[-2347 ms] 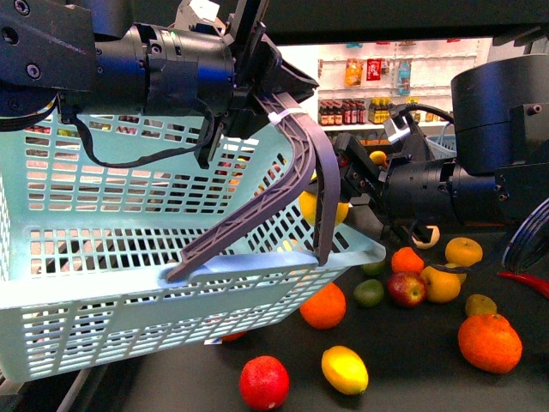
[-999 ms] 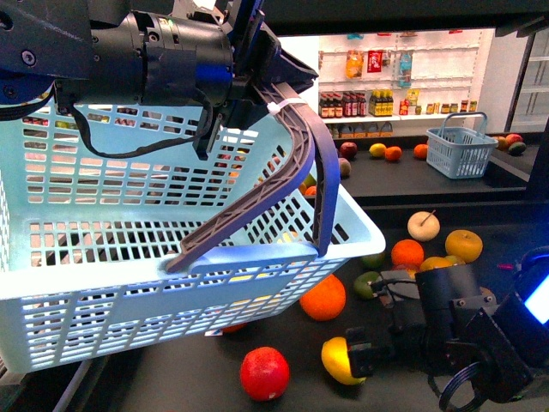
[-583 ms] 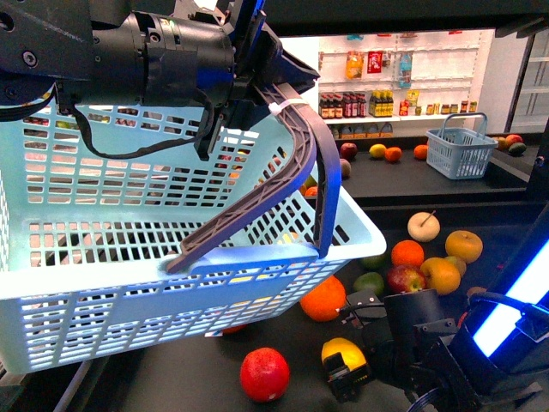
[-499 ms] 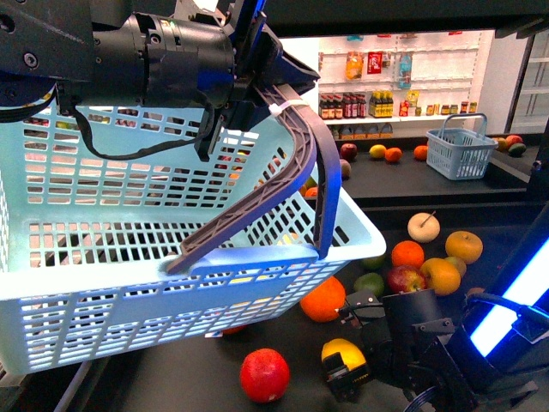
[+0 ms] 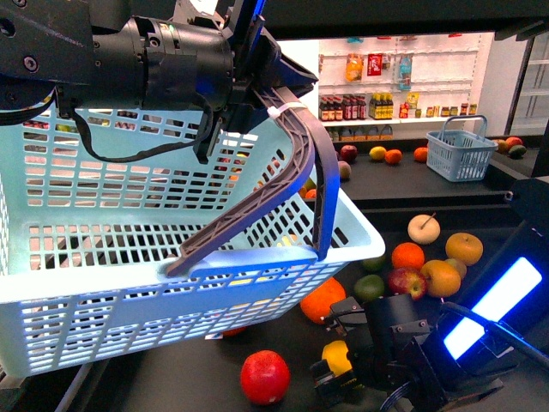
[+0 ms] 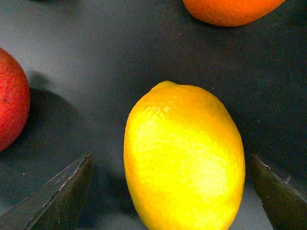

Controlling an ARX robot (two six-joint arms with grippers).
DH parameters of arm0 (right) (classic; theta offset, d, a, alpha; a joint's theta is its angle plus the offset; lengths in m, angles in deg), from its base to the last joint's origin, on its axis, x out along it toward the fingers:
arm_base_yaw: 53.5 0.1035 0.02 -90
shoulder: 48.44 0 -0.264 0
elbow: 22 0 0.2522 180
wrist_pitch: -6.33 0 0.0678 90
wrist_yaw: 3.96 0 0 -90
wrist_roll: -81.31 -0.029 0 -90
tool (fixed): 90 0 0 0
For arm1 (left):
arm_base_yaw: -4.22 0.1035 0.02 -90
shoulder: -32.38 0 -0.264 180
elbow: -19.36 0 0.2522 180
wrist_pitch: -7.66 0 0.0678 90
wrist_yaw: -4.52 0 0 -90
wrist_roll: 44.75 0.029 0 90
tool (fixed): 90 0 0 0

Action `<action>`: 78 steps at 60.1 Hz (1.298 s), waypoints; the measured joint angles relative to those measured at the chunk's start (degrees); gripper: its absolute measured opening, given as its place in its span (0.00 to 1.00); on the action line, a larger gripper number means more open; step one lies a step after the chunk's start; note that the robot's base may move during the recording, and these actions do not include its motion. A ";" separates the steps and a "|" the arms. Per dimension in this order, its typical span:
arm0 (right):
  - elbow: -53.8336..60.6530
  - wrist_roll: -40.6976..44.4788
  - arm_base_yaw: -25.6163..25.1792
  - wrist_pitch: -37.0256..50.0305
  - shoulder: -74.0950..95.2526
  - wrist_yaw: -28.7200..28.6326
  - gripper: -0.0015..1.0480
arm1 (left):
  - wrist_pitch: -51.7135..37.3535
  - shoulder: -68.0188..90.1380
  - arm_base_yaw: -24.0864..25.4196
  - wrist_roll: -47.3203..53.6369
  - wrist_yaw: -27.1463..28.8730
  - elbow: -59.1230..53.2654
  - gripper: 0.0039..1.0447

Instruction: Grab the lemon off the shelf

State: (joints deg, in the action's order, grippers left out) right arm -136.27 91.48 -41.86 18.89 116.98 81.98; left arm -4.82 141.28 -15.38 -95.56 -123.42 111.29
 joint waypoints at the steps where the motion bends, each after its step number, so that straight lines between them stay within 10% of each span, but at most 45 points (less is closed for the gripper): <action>1: -0.50 0.07 0.00 -0.15 0.33 0.07 0.93 | 0.00 0.00 0.00 -0.02 0.00 0.00 0.05; 28: -3.28 1.44 -0.09 -1.33 2.97 1.11 0.92 | 0.00 0.00 0.00 -0.02 0.02 0.00 0.05; 45: -3.34 1.49 0.00 -0.72 2.97 1.05 0.62 | 0.00 0.00 0.00 0.00 0.02 0.00 0.05; 78: 14.43 -8.68 -6.84 6.01 -12.74 5.70 0.60 | 0.00 0.00 0.00 -0.02 0.02 0.00 0.05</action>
State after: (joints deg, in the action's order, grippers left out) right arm -121.84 82.81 -48.70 24.91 104.24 87.69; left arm -4.82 141.28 -15.38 -95.58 -123.39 111.29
